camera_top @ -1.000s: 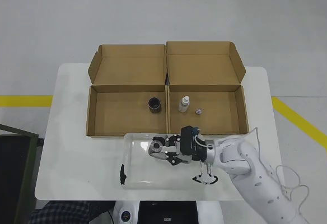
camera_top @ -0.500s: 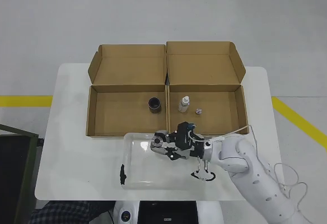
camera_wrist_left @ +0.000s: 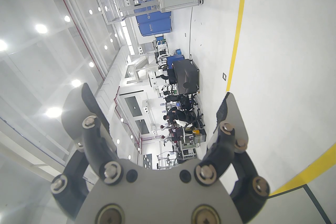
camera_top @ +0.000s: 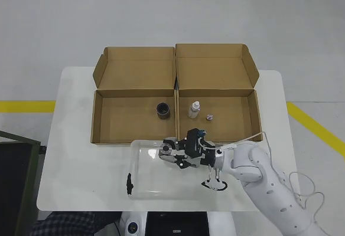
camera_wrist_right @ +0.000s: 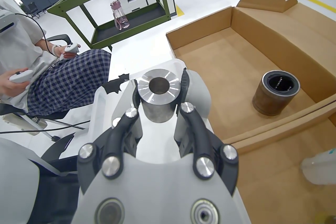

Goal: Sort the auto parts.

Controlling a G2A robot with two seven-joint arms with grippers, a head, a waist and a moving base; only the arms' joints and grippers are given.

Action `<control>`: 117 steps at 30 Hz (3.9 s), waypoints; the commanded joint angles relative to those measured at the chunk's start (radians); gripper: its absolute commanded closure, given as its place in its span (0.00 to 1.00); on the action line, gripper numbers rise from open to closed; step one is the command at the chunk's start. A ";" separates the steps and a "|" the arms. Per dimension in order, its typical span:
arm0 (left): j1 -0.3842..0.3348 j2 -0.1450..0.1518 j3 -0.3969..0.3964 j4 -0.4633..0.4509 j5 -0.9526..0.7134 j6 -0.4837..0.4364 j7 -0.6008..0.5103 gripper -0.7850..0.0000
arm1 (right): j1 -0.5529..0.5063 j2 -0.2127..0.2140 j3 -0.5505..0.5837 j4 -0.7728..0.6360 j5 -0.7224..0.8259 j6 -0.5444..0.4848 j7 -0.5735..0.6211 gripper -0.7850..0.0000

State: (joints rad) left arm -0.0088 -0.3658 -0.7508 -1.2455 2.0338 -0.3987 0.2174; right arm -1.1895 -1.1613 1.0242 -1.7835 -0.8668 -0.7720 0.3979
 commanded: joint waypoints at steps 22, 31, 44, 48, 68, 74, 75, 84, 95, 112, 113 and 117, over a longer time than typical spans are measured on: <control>0.000 0.000 0.000 0.000 0.000 0.000 0.000 0.00 | 0.286 -0.066 -0.158 0.259 -0.045 0.154 -0.001 1.00; 0.000 0.000 0.000 0.000 0.000 0.000 0.000 0.00 | 0.348 -0.093 -0.221 0.315 -0.095 0.214 0.045 1.00; 0.000 0.000 0.000 0.000 0.000 0.000 0.000 0.00 | 0.402 -0.116 -0.262 0.350 -0.123 0.230 0.115 1.00; 0.000 0.000 0.000 0.000 0.000 0.000 0.000 0.00 | 0.416 -0.123 -0.273 0.365 -0.123 0.229 0.142 1.00; 0.000 0.000 0.000 0.000 0.000 0.000 0.000 0.00 | 0.447 -0.147 -0.299 0.398 -0.140 0.248 0.225 0.70; 0.000 0.000 0.000 0.000 0.000 0.000 0.000 0.00 | 0.445 -0.151 -0.300 0.397 -0.141 0.251 0.243 0.64; 0.000 0.000 0.000 0.000 0.000 0.000 0.000 0.00 | 0.445 -0.152 -0.300 0.396 -0.141 0.252 0.245 0.63; 0.000 0.000 0.000 0.000 0.000 0.000 0.000 0.00 | 0.433 -0.152 -0.285 0.342 -0.146 0.244 0.229 0.61; 0.000 0.000 0.000 0.000 0.000 0.000 0.000 0.00 | 0.279 -0.106 -0.148 0.122 -0.218 0.233 0.131 0.56; 0.000 0.000 0.000 0.000 0.000 0.000 0.000 0.00 | -0.336 0.005 0.300 -0.263 -0.519 0.265 -0.246 0.12; 0.000 0.000 0.000 0.000 0.000 0.000 0.000 0.00 | -0.371 0.009 0.326 -0.271 -0.531 0.271 -0.271 0.08; 0.000 0.000 0.000 0.000 0.000 0.000 0.000 0.00 | -0.491 0.020 0.415 -0.300 -0.563 0.297 -0.368 0.00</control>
State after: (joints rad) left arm -0.0088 -0.3658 -0.7508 -1.2455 2.0338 -0.3987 0.2174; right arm -1.6492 -1.1436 1.4167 -2.0766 -1.4235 -0.4803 0.0528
